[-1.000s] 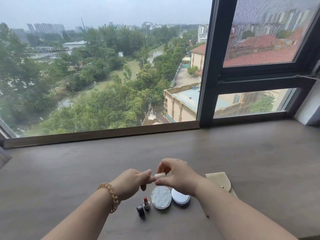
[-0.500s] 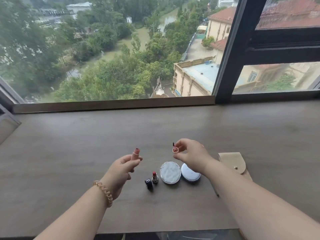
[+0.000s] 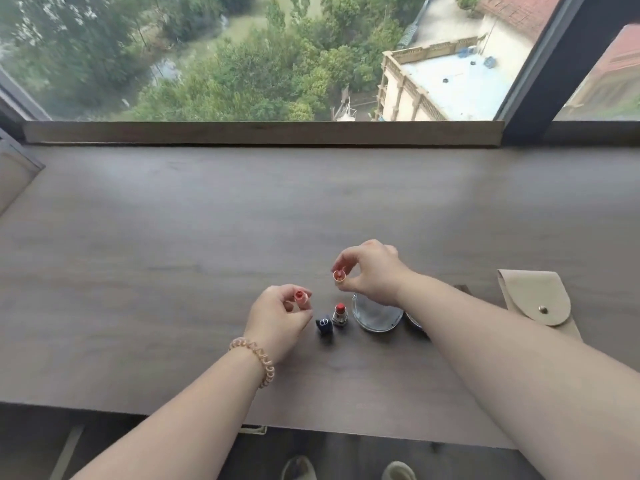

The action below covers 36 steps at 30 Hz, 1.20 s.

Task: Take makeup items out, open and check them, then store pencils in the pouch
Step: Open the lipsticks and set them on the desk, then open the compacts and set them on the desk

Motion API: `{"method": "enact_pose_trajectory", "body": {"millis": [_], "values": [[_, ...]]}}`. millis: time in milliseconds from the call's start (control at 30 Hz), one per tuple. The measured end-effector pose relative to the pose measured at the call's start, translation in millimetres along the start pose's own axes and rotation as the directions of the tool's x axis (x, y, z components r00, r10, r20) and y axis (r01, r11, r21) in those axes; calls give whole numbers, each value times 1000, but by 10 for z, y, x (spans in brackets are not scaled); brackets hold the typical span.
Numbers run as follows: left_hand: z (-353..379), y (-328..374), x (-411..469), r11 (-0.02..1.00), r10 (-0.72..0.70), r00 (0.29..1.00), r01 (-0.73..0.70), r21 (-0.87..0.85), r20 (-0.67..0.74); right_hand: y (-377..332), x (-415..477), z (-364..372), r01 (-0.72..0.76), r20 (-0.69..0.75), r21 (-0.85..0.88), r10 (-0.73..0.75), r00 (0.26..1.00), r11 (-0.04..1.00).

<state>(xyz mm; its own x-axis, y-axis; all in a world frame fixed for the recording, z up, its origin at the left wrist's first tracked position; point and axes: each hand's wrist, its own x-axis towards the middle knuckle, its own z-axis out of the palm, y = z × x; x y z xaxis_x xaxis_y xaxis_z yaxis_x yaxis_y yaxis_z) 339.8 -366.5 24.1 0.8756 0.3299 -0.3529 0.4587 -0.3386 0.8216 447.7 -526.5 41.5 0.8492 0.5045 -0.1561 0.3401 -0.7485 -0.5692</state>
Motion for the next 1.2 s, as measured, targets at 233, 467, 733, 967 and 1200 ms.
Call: {"method": "enact_pose_trajectory", "body": {"millis": [233,467,733,967,1200], "values": [[101,-52,30,963,109,993,-93,254,-48,-33,138,91,144,108,-113,-132,985,983],[151,-129,52,919,171,984,-139,369,-55,-12,177,161,207,266,-182,-154,951,961],[170,-189,51,912,164,985,-130,390,-54,-12,185,171,223,262,-197,-167,950,955],[167,-165,1,921,142,988,-111,373,-56,-10,164,159,226,265,-236,-161,951,945],[67,-197,-31,952,66,995,-40,302,-76,35,84,-128,164,260,-303,-84,962,939]]}}
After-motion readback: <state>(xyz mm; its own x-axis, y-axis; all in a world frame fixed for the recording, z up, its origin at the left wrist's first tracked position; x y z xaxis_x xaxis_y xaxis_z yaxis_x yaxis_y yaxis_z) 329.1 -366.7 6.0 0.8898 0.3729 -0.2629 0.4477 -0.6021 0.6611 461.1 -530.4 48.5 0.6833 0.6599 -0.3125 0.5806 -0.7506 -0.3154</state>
